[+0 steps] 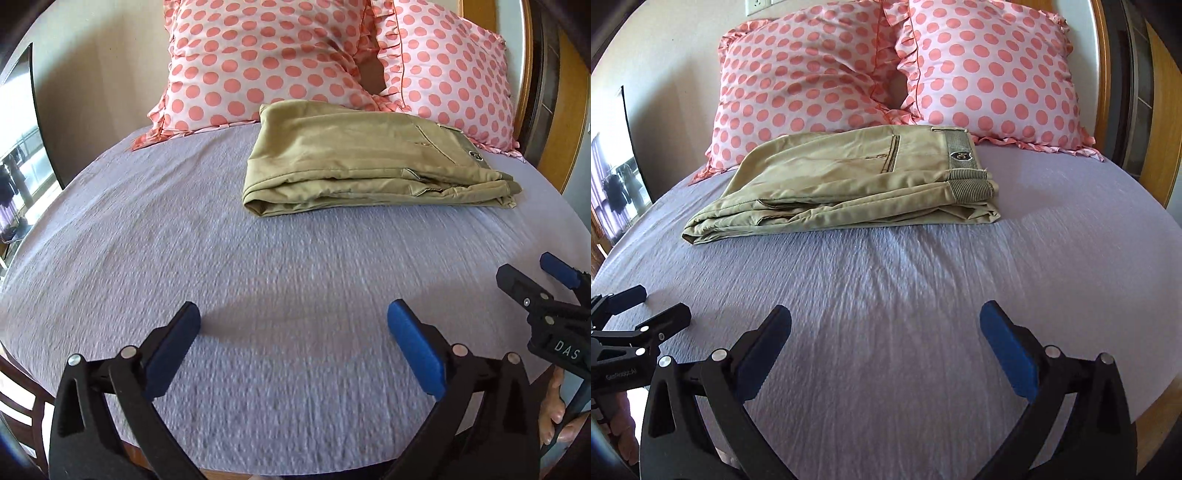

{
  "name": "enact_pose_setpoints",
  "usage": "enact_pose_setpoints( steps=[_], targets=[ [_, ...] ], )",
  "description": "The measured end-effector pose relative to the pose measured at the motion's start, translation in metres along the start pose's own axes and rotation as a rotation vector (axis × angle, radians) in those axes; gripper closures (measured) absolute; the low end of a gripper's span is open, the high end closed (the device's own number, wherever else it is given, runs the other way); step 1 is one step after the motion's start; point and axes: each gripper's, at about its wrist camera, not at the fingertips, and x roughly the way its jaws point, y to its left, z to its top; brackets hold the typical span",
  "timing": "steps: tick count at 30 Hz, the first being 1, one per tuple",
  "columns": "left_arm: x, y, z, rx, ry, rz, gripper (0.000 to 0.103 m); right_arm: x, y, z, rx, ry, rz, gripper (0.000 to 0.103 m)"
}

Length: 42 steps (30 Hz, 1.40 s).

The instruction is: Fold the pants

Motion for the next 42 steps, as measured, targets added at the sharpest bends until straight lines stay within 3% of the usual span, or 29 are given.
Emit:
enact_pose_setpoints(
  steps=[9,42],
  targets=[
    [-0.005,-0.003,-0.014,-0.003,-0.106,0.009,0.002,-0.003,0.006,-0.012,-0.016,-0.077,-0.054,0.001],
    [-0.006,-0.004,-0.014,-0.005,-0.108,0.012,0.002,-0.003,0.006,-0.011,-0.016,-0.068,-0.054,0.001]
  ],
)
